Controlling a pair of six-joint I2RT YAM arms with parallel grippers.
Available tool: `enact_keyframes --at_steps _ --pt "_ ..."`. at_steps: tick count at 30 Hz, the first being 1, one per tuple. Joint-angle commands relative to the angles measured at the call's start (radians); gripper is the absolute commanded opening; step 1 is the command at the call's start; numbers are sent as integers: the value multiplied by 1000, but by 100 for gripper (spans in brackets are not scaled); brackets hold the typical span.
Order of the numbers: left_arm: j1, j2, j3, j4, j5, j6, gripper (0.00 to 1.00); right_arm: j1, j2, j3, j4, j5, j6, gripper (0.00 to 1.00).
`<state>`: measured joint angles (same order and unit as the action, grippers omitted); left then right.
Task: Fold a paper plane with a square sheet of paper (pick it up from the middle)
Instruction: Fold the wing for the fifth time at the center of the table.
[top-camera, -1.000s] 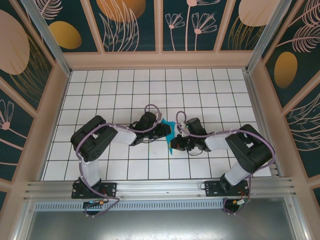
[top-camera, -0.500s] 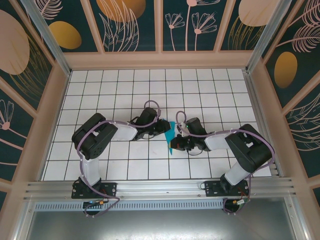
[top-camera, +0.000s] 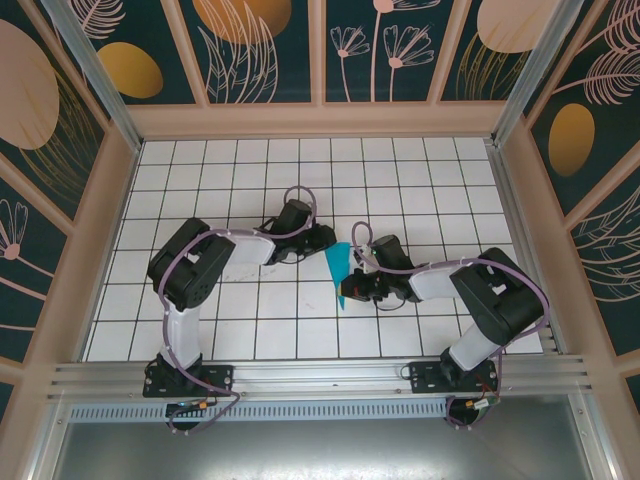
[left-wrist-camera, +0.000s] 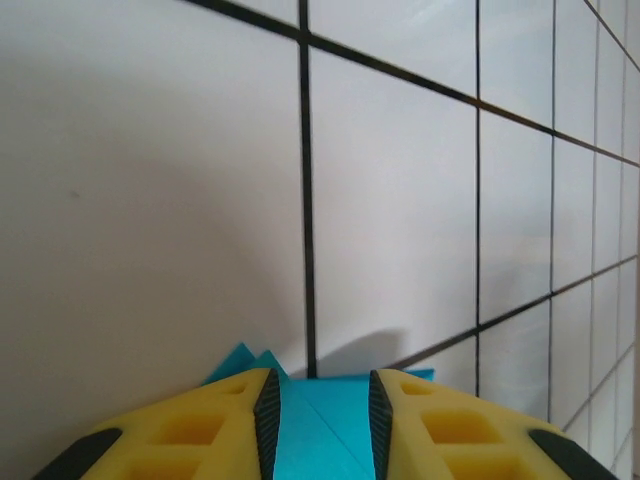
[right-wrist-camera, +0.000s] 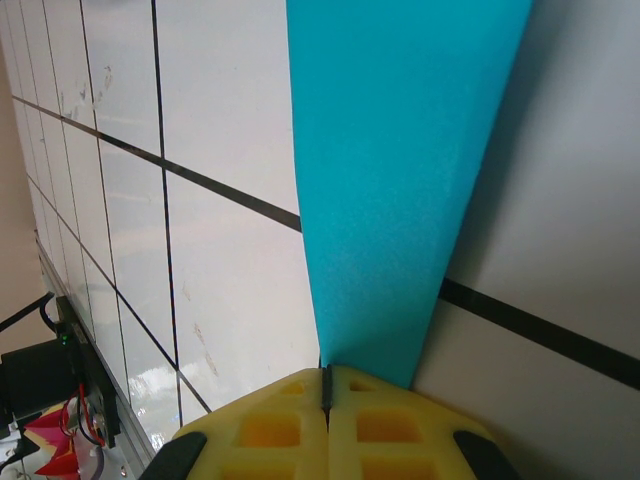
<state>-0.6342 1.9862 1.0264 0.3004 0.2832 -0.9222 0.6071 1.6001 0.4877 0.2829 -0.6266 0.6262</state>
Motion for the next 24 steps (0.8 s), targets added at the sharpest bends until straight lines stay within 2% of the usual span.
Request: enact_keyframes --at_steps 1,6,10,18,24 --pt "35 12 31 -86 -66 50 33 16 66 -30 -144 23 -23 0" --pt "53 3 61 -143 -85 83 32 15 69 -28 -148 23 -25 0" --pt "54 -81 45 -138 -85 89 34 16 67 -26 -143 25 -25 0" --pt "18 -205 -148 153 131 10 25 16 70 -9 -156 42 -31 0" --pt "-44 -151 -167 246 241 16 22 15 69 -8 -156 41 -31 0"
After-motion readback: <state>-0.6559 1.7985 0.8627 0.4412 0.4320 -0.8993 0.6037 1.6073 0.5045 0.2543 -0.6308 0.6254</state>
